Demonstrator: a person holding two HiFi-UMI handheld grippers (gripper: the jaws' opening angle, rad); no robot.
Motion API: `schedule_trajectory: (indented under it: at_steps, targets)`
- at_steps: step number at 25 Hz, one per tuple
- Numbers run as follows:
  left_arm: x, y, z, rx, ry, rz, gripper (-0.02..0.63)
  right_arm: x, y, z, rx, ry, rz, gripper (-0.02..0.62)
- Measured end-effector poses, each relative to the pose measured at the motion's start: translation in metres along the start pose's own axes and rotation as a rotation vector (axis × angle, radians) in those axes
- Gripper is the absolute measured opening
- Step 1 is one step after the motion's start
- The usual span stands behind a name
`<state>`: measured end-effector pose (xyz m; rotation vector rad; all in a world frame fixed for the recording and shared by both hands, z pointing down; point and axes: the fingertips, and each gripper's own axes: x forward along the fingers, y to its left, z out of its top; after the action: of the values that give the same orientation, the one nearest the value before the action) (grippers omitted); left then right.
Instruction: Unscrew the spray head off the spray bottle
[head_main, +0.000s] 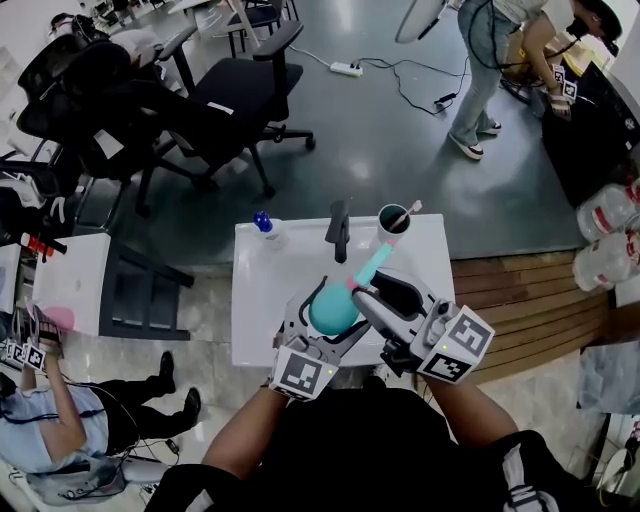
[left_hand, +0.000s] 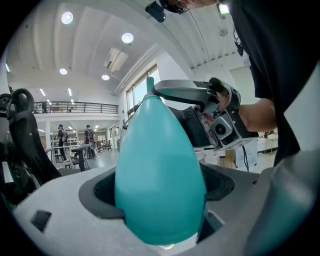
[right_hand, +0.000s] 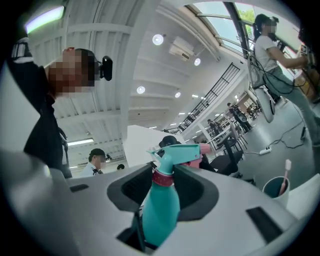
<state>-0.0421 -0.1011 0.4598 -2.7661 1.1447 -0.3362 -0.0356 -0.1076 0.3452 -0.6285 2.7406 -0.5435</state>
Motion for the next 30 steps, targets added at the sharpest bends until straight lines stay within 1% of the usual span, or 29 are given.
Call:
schedule_trajectory:
  at_steps: [4, 6, 11, 19, 23, 27, 30]
  targets:
    - [-0.003, 0.000, -0.001, -0.023, -0.006, 0.003, 0.457, -0.001, -0.001, 0.007, -0.020, -0.024, -0.013, 0.141]
    - [-0.003, -0.002, -0.007, -0.014, 0.002, -0.007, 0.457, -0.003, -0.004, 0.013, -0.030, -0.039, -0.023, 0.141]
    - [-0.002, -0.002, -0.015, -0.020, 0.019, -0.012, 0.457, -0.009, -0.012, 0.039, -0.073, -0.083, -0.050, 0.141]
    - [0.000, -0.005, -0.050, -0.045, 0.095, -0.021, 0.457, -0.020, -0.022, 0.084, -0.192, -0.139, -0.091, 0.141]
    - [0.000, -0.006, -0.072, -0.081, 0.133, -0.026, 0.457, -0.026, -0.025, 0.102, -0.254, -0.165, -0.111, 0.141]
    - [-0.001, -0.003, -0.082, -0.112, 0.143, -0.022, 0.457, -0.030, -0.025, 0.115, -0.317, -0.177, -0.135, 0.140]
    - [-0.002, 0.003, -0.082, -0.136, 0.137, -0.003, 0.457, -0.031, -0.027, 0.114, -0.362, -0.165, -0.157, 0.140]
